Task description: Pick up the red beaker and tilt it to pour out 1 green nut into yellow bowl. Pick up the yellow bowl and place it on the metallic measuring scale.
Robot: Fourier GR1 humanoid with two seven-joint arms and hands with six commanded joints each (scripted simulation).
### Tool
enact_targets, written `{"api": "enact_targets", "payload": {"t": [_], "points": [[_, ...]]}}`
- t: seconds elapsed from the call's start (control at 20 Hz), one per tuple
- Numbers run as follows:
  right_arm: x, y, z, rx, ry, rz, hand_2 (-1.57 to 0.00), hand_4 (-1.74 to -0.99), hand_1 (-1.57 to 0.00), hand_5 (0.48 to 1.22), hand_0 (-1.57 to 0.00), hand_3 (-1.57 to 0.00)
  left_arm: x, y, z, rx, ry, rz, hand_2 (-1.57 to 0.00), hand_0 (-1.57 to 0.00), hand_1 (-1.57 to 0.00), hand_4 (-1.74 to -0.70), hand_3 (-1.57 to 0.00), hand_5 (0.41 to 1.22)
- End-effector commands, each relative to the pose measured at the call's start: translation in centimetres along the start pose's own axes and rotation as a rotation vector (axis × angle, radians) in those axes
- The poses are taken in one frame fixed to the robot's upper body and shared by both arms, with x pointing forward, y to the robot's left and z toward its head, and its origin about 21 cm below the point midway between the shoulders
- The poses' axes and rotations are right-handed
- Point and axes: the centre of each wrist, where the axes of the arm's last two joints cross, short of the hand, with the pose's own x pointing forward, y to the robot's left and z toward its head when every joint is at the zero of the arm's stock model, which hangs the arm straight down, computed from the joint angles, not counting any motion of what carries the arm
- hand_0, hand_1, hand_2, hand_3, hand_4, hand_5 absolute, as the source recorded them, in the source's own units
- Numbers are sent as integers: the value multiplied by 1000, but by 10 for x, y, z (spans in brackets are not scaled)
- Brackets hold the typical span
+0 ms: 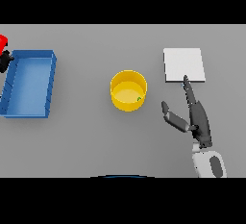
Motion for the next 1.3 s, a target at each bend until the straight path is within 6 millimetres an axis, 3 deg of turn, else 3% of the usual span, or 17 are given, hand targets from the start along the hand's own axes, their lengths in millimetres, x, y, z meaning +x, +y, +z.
{"api": "enact_targets", "payload": {"t": [0.0, 0.15, 0.2, 0.25, 0.3, 0.35, 0.4, 0.55, 0.65, 0.8, 1.1, 1.2, 1.25], "points": [[0, 1, 4, 2, -11, 6, 1, -1214, 1, 666, 1, 1, 0, -2, 2, -2, 15, -3, -1571, -1571, -1571, -1741, -1531, 1166], [1, 3, 8, -1, -16, -1, 1, -1205, 1, 664, 1, 1, -12, -15, 5, -19, 47, -28, -1571, -1571, -1571, -1741, -1551, 967], [-3, 3, 7, -2, -11, 2, 1, -1202, 1, 667, 1, 1, -10, -13, 7, -30, 37, -52, -1571, -1571, -1571, -1667, -1555, 908], [-4, 3, 8, -11, 2, 9, 1, -1197, 1, 664, 1, 1, -12, -14, 12, -63, 32, -76, -1571, -1571, -1571, -1530, -1503, 865], [-2, 6, 7, -11, 3, 0, 1, -1192, 1, 663, 1, 1, -10, -13, 13, -103, 27, -88, -1432, -1564, -1449, -1374, -1362, 830], [-1, 0, 6, -10, -6, -1, 1, -1188, 1, 663, 1, 1, -9, -10, 16, -155, 25, -92, -1187, -1457, -1180, -1229, -1129, 803], [0, 1, 6, -12, -15, 3, 1, -1187, 1, 664, 1, 1, -9, -6, 17, -205, 38, -101, -959, -1166, -944, -1120, -903, 778], [1, 2, 11, -5, -15, 12, 1, -1182, 1, 667, 1, 1, -9, 2, 18, -283, 30, -141, -490, -596, -483, -916, -462, 723], [1, 4, 9, -1, 4, 4, 1, -1187, 1, 667, 1, 1, -7, 6, 17, -306, 31, -140, -313, -381, -309, -851, -295, 698], [0, 5, 12, 0, 12, 9, 1, -1188, 1, 668, 1, 1, -10, 4, 16, -319, 33, -133, -160, -195, -158, -802, -151, 679], [4, 9, 7, 21, 24, 84, 1, -1198, 1, 662, 1, 1, -6, 7, 12, -275, -27, -58, -41, -50, -41, -786, -39, 671], [12, 7, -3, 87, -33, 100, 1, -1162, 1, 694, 1, 1, -3, 4, 12, -275, -48, -50, -26, -32, -26, -780, -24, 679], [15, 1, -9, 126, -54, 134, 1, -1180, 1, 708, 1, 1, -4, 2, 13, -273, -44, -56, -21, -25, -20, -776, -19, 685]]}}
